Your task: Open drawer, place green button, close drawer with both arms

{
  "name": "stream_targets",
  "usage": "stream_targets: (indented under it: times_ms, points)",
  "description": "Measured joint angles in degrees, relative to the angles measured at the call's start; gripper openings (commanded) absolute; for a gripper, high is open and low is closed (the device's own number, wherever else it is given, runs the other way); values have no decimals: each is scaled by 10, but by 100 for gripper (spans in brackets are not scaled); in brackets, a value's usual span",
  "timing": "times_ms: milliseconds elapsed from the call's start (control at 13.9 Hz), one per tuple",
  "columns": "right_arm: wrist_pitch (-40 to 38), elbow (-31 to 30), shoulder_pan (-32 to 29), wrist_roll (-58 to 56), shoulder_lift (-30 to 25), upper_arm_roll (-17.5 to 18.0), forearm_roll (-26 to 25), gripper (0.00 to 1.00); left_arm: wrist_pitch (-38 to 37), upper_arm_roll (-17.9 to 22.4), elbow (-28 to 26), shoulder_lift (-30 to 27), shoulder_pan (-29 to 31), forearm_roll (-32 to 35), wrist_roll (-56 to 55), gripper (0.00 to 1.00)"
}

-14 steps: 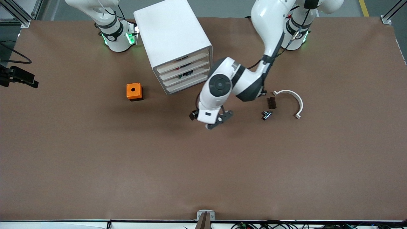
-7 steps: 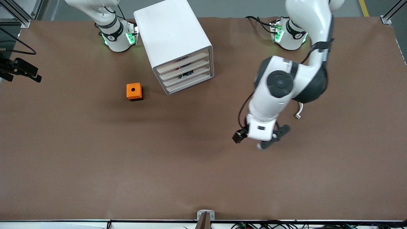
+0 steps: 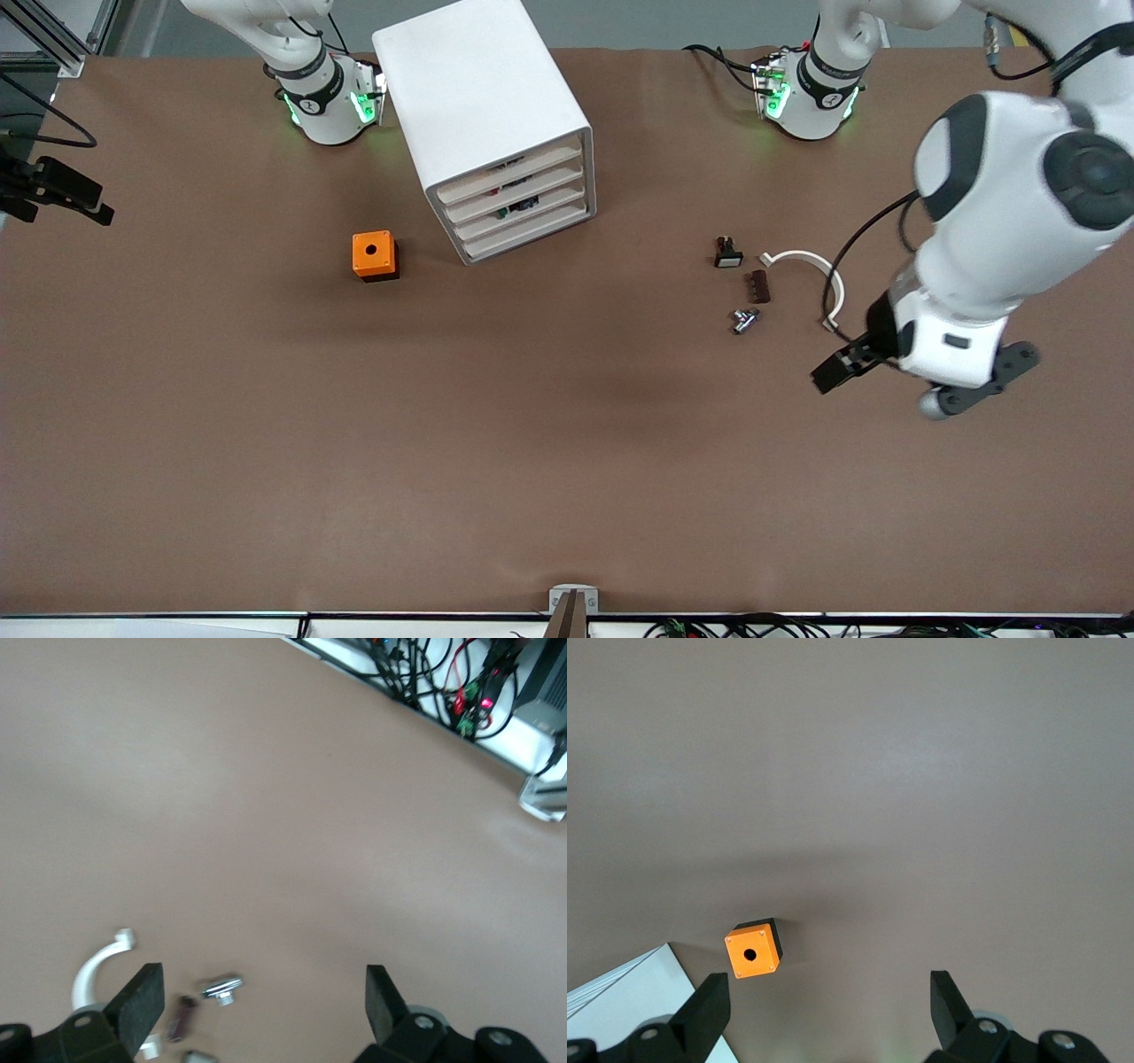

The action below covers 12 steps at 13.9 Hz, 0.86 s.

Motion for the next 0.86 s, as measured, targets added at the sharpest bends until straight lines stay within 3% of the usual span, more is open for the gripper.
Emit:
stream_targets:
  times_ms: [288, 576, 864]
  points:
    - [-1, -1, 0, 0, 0, -2, 0, 100, -106, -7, -2, -67, 49, 1, 102, 100]
    - [-1, -3, 0, 0, 0, -3, 0, 100, -146, -128, -48, -142, 152, 58, 127, 100]
    - [-1, -3, 0, 0, 0, -4, 0, 100, -134, -168, -133, -215, 203, 78, 220, 100]
